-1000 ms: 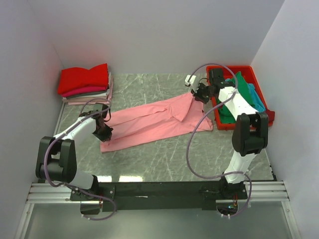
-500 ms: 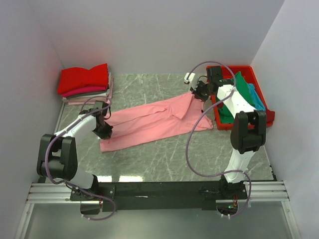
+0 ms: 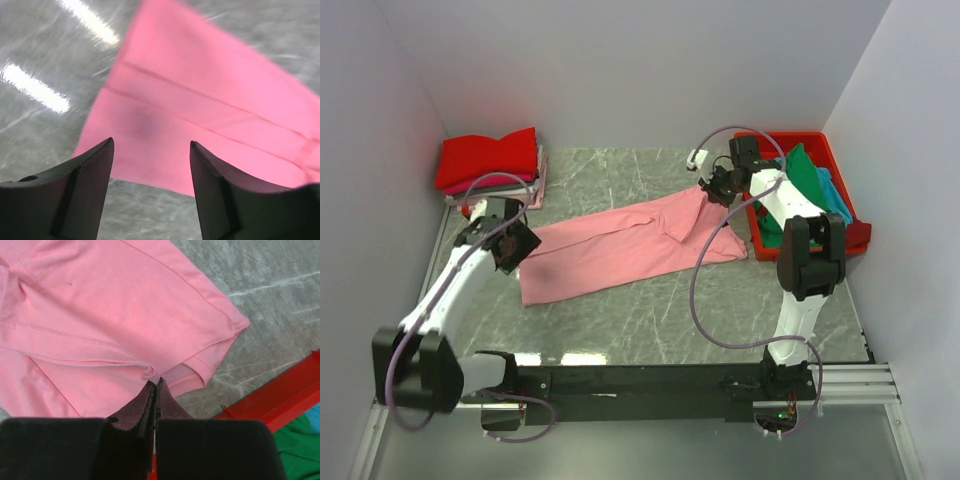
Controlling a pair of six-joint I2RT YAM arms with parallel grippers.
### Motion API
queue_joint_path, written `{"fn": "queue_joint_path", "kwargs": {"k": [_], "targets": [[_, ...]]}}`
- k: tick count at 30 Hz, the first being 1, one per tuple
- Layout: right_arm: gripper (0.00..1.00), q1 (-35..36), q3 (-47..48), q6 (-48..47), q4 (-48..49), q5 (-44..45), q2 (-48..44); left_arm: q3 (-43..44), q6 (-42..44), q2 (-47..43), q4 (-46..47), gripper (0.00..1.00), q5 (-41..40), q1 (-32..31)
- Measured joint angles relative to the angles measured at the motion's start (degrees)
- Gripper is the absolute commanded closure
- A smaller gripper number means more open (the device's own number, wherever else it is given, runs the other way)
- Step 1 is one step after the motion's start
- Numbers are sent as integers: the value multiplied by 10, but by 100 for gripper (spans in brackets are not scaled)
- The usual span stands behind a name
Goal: Fold and stack the t-shirts
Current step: Fold the tshirt
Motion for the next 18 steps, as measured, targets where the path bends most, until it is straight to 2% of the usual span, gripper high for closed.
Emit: {"fn": "queue_joint_path", "kwargs": {"k": [3, 8, 18], "targets": [[100, 3, 9, 8, 0, 5, 9, -5, 40, -85, 30, 27, 24, 0], [100, 10, 32, 25, 10, 15, 37, -24, 94, -206, 63, 26, 54, 0], [100, 32, 73, 51, 13, 45, 76, -55, 158, -249, 58, 26, 86, 0]]}}
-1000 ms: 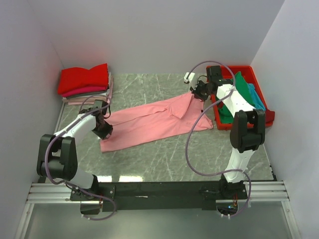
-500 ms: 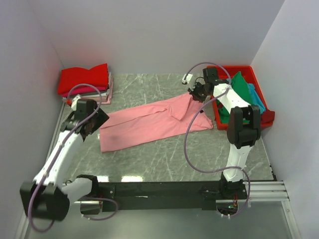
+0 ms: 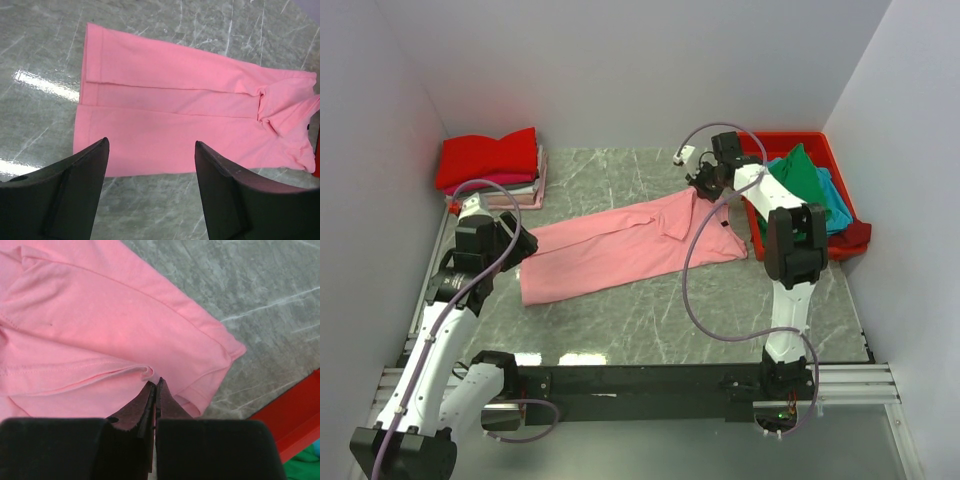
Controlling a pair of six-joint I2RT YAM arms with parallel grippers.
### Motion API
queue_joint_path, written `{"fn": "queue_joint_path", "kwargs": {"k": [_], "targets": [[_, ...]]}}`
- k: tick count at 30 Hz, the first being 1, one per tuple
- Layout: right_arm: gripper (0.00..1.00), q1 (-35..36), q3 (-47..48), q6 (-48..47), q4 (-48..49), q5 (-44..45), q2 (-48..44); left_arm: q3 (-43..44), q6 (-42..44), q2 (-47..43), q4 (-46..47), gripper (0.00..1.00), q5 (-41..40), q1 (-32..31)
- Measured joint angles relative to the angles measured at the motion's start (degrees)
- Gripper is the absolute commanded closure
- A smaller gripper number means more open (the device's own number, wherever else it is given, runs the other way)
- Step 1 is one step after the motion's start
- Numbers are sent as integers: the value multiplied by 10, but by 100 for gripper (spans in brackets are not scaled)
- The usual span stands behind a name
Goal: Fold and stack the t-shirts
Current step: Fold the tshirt
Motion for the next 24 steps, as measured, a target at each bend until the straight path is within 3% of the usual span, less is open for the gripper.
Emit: {"fn": "queue_joint_path", "kwargs": {"k": [10, 13, 17, 18, 19, 21, 24], "targets": [[100, 4, 40, 28, 0, 29, 29, 0, 28, -6, 1, 26, 5, 0], [95, 5, 43, 36, 1, 34, 39, -2, 34, -6, 3, 26, 7, 0], [73, 8, 52, 58, 3, 49, 51, -2, 41, -5, 3, 26, 9, 0], [60, 9, 56, 67, 7, 58, 54, -2, 42, -5, 4, 26, 9, 0], [54, 10, 59, 83, 14, 69, 59, -2, 45, -4, 4, 26, 9, 0], [47, 11, 67, 111, 31, 90, 65, -2, 51, -1, 4, 26, 9, 0], [45, 12, 70, 155, 50, 110, 68, -2, 64, 5, 4, 25, 9, 0]]}}
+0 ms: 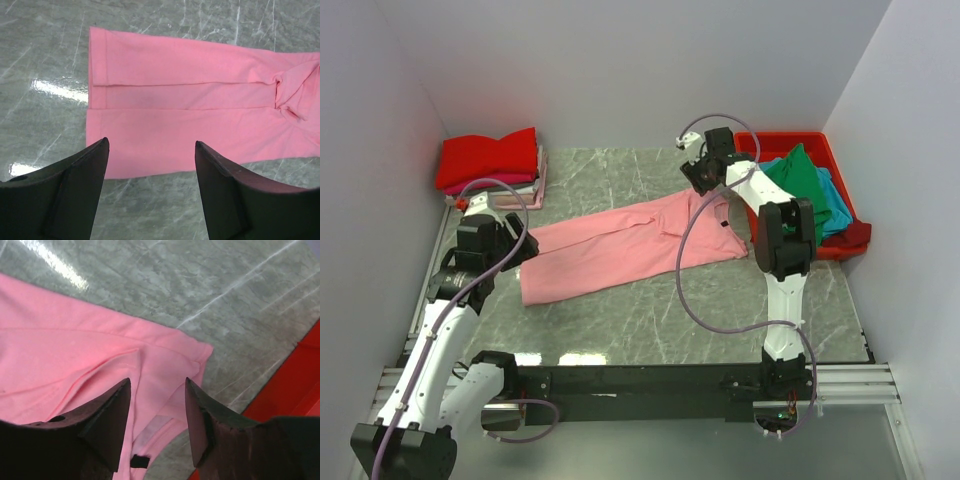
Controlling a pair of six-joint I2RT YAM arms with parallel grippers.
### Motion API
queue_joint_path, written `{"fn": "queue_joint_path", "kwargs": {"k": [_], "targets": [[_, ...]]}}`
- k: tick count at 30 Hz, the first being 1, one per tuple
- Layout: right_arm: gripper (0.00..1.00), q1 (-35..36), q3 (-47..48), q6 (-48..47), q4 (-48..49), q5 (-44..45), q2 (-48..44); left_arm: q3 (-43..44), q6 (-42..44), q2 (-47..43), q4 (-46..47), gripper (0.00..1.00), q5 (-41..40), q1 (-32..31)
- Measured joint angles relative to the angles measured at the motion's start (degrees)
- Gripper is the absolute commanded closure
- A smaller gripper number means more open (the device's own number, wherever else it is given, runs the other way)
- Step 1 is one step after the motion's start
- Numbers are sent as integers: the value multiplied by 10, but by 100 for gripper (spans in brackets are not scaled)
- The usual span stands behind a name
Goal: Fold and stack the t-shirts
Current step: Fold the tshirt
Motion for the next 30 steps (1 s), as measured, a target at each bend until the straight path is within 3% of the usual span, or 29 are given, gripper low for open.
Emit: {"fn": "queue_joint_path", "kwargs": {"k": [4, 9, 14, 24, 30], "targets": [[47, 0, -5, 12, -5, -21, -10, 0, 18, 2, 3, 26, 0, 0], [56, 0, -18, -58, -111, -147, -52, -1, 40, 1, 12, 26, -1, 0], [56, 2, -52, -73, -175, -204, -78, -15, 59, -17, 17, 25, -11, 0], [47, 6, -127, 14, -170, -223, -79, -38, 66, -73, 31, 20, -33, 0], [41, 12, -149, 2, -151, -223, -90, -46, 65, -90, 34, 19, -44, 0]]}}
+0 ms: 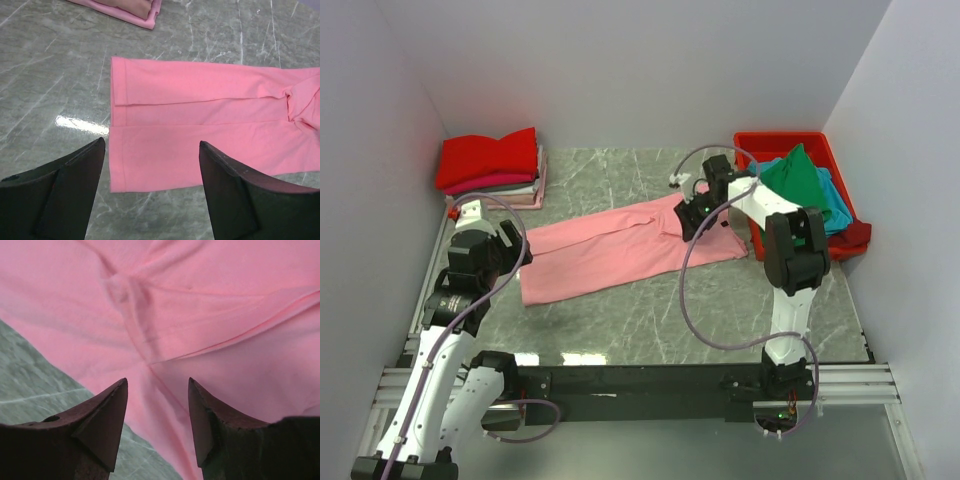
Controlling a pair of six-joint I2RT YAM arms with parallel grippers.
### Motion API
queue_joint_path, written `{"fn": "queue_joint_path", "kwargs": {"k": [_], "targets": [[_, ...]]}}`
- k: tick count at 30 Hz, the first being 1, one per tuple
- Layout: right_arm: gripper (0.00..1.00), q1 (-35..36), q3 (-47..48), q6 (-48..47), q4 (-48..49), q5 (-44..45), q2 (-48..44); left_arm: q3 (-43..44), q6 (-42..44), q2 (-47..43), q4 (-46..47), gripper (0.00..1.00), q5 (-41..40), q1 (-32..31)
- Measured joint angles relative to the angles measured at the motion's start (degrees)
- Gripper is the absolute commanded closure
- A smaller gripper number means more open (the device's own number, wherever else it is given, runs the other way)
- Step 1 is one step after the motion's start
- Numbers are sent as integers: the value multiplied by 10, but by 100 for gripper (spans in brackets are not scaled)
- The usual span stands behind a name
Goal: Fold and stack the t-shirts
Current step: Fold the tshirt
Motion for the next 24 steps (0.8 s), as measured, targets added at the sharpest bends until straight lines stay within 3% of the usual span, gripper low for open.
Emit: {"fn": "queue_joint_path", "kwargs": {"k": [4, 10, 17, 24], "targets": [[36, 45, -71, -54, 26, 65, -45, -4, 0, 0, 3, 19, -2, 0], [36, 128, -82, -103, 64, 153, -62, -5, 0, 0, 4, 19, -2, 0], [37, 138, -79, -121, 95, 244, -61, -5, 0, 0, 4, 19, -2, 0], [43, 142, -64, -133, 102, 281, -45, -5, 0, 0, 4, 19, -2, 0]]}}
